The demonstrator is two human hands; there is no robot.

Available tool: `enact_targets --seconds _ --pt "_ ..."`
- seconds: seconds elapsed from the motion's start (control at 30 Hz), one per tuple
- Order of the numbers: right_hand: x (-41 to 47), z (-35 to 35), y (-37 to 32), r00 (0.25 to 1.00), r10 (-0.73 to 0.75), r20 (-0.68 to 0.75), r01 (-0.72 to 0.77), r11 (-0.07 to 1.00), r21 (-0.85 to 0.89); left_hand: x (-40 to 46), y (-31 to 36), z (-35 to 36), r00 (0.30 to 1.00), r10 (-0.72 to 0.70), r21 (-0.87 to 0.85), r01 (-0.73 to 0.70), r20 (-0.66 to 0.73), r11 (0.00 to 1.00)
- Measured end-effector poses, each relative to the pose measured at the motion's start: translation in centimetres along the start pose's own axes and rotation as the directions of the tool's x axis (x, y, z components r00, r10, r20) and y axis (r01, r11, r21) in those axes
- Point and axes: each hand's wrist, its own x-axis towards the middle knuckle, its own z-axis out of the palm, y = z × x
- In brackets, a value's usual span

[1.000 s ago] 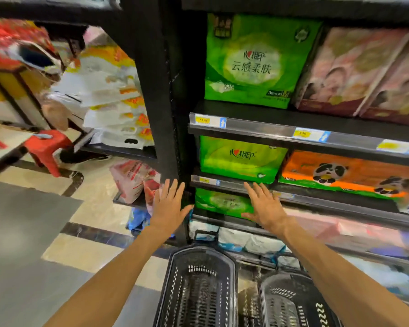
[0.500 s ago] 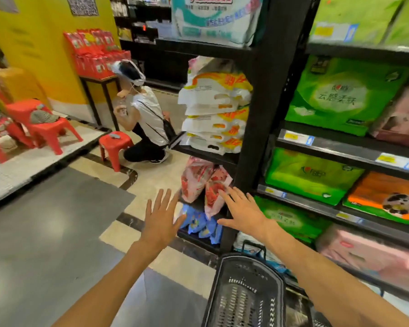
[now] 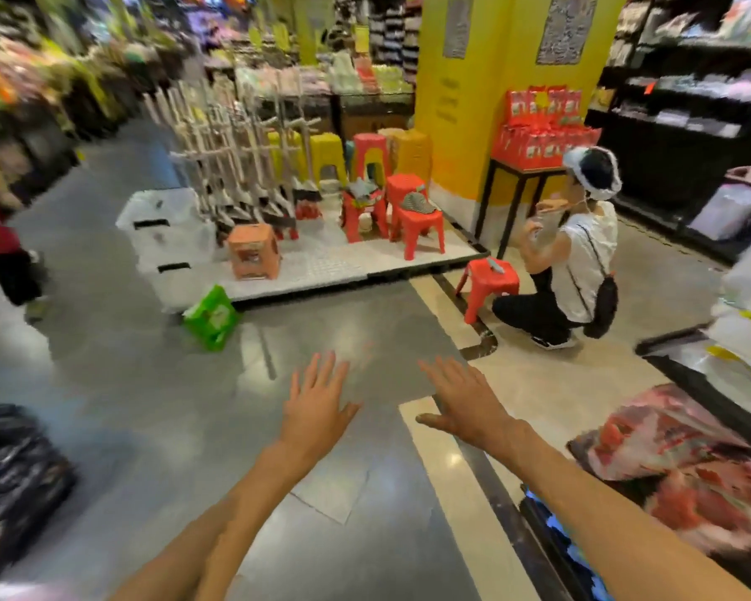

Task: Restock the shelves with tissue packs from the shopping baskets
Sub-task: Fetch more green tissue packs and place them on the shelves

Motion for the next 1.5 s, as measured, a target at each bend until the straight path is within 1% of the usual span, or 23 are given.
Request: enact_targets --seconds 0.1,0.23,0.33,0.43,0.53,0.63,0.73,0.83,1.0,1.13,1.2,1.3,1.4,1.5 --pt "6.9 0.3 -2.7 0.995 -0.095 0.045 0.095 0.995 -0.010 0.5 -4.4 -1.2 0.990 -0.138 0.043 0.138 -0.007 0.989" --pt "15.8 0.7 -5.0 0.971 -0.237 0.031 0.238 0.970 -0.047 2.9 -8.9 -1.8 0.961 -0.271 0.029 0.273 -0.058 0.962" --pt "22.9 0.4 -5.6 0.946 -0.322 0.030 0.323 0.944 -0.062 6.4 -11.7 -2.4 0.933 -0.347 0.045 0.352 -0.093 0.935" --pt "29.3 -0.5 -5.5 0.924 -0.378 0.064 0.380 0.925 -0.023 10.9 -14.2 -2.4 0.908 -0.401 0.056 0.409 -0.117 0.911" --pt "35.4 -1.6 -5.3 0.896 -0.438 0.074 0.441 0.897 -0.027 15.3 -16.0 -2.7 0.881 -0.452 0.061 0.463 -0.138 0.884" --pt "41.4 -2.3 -5.7 0.876 -0.474 0.088 0.478 0.878 -0.024 19.3 -18.1 -2.4 0.860 -0.502 0.067 0.509 -0.096 0.858" --pt "46.7 -2.1 -6.3 0.865 -0.493 0.091 0.497 0.868 -0.021 22.8 -20.6 -1.7 0.853 -0.508 0.093 0.519 -0.117 0.850" --pt "53.2 -1.4 -7.1 0.858 -0.503 0.101 0.506 0.862 -0.004 27.5 -24.7 -0.6 0.849 -0.513 0.084 0.524 -0.125 0.847" --pt "64.7 -0.5 -9.0 0.859 -0.498 0.124 0.503 0.864 -0.020 36.5 -33.4 0.9 0.855 -0.499 0.100 0.514 -0.143 0.852" --pt "74.4 -0.7 -11.1 0.867 -0.477 0.148 0.486 0.874 -0.029 43.9 -40.9 0.4 0.865 -0.484 0.088 0.497 -0.132 0.863" --pt "79.2 -1.0 -12.4 0.878 -0.459 0.133 0.467 0.884 -0.031 47.4 -44.8 -0.3 0.874 -0.467 0.113 0.482 -0.134 0.869" --pt "85.7 -1.4 -14.3 0.886 -0.448 0.119 0.455 0.890 -0.040 52.1 -50.2 -1.0 0.872 -0.475 0.106 0.487 -0.119 0.867" --pt "91.6 -1.5 -15.9 0.880 -0.455 0.141 0.462 0.887 -0.021 56.0 -54.8 -0.9 0.867 -0.488 0.076 0.496 -0.097 0.865" --pt "97.9 -0.7 -17.5 0.868 -0.472 0.153 0.478 0.878 -0.006 59.6 -59.3 -0.5 0.858 -0.507 0.081 0.513 -0.078 0.855"
